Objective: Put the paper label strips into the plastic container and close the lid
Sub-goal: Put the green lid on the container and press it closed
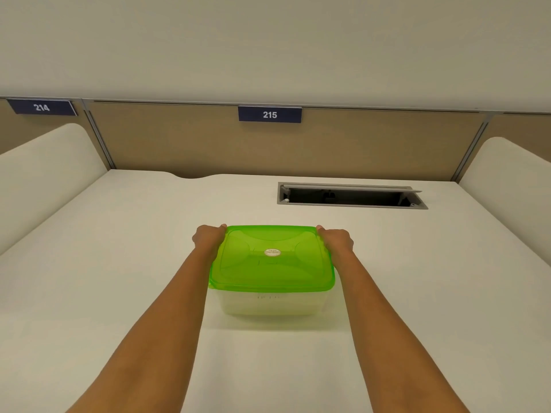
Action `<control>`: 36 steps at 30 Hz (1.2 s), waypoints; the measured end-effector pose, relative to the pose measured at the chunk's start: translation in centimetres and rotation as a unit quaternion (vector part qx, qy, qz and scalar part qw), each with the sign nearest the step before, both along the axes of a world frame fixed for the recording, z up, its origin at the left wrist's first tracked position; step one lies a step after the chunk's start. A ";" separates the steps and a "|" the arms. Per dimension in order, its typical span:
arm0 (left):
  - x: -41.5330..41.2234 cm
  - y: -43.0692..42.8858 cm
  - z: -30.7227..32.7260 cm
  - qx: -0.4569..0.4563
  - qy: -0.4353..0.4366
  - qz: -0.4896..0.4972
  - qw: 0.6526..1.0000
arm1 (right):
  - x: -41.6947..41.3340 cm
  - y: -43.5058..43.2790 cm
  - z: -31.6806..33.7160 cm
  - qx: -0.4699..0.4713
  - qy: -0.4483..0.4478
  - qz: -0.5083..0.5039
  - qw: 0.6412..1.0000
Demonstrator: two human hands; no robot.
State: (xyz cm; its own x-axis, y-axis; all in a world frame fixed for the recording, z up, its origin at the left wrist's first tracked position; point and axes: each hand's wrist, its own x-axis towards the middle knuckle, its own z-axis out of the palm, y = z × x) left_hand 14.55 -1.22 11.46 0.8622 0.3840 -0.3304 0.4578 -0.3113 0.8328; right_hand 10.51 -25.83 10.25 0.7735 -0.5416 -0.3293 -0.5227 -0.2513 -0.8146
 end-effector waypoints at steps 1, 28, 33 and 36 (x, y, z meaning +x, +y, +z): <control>-0.2 -0.2 0.1 0.015 -0.008 -0.010 1.000 | -0.2 0.0 0.1 -0.013 -0.002 0.010 1.000; -10.9 3.0 -2.3 -0.255 -0.009 0.013 0.967 | -11.8 1.2 -1.4 0.268 -0.081 -0.067 0.958; -11.2 2.9 -2.0 -0.272 -0.014 0.016 0.962 | -12.4 1.9 -1.3 0.300 -0.108 -0.122 0.940; -11.0 2.9 -2.2 -0.272 -0.014 0.023 0.962 | -12.5 2.0 -1.1 0.309 -0.108 -0.132 0.936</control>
State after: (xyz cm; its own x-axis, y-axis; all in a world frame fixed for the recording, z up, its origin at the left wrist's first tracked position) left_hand 3.51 1.69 9.21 0.8602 0.1988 -0.4696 0.4354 0.1931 0.8793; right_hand -1.98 -23.81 9.12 0.7238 -0.4813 -0.4944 -0.3074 0.4166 -0.8556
